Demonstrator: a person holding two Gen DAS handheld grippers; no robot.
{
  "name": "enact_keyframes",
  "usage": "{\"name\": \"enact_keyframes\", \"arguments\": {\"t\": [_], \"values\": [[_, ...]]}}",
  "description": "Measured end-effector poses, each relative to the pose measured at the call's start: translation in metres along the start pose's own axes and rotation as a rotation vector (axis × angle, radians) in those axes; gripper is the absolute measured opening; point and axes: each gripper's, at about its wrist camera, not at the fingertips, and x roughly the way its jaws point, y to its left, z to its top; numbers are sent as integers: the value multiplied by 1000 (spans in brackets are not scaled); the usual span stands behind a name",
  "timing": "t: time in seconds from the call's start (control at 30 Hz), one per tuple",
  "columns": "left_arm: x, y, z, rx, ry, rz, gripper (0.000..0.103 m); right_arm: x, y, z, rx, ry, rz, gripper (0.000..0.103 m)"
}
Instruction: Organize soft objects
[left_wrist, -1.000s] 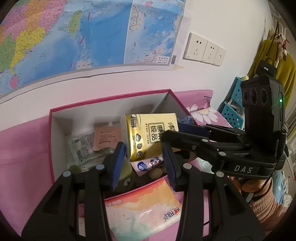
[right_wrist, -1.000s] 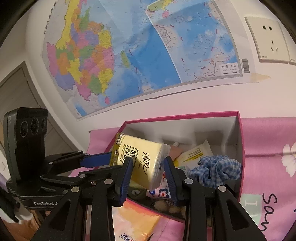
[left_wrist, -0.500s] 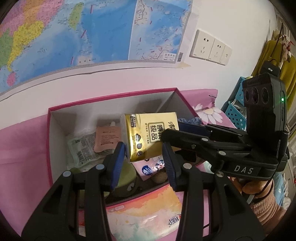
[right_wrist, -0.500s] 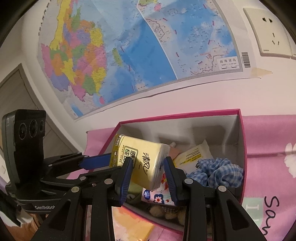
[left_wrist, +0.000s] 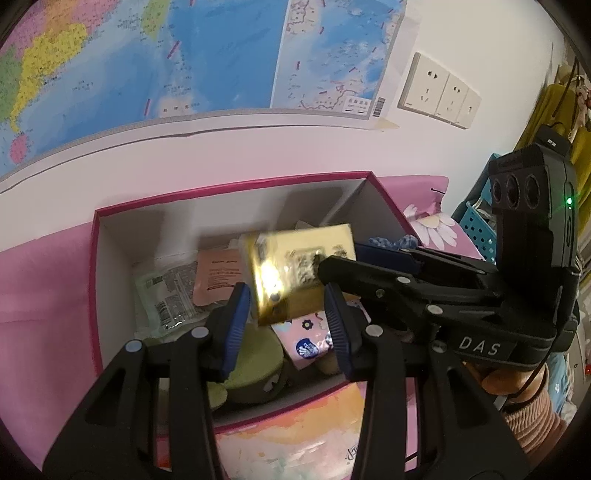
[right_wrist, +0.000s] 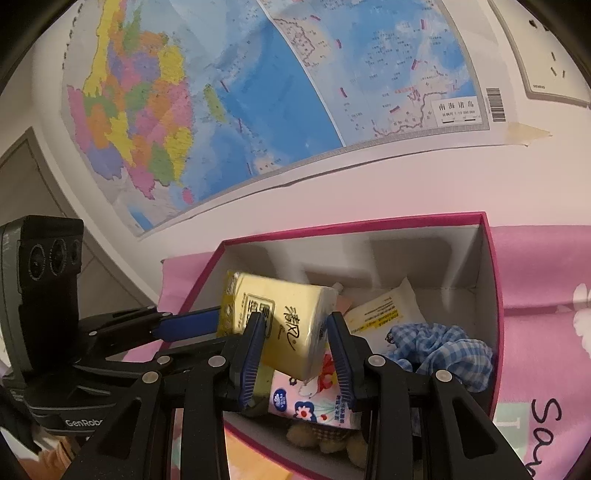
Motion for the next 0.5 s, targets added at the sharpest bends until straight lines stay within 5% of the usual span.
{"name": "enact_keyframes", "arguments": {"t": [0.5], "values": [[9,-1,2,-22,29,21,43,13,-9,1,23,13,-29,35]]}}
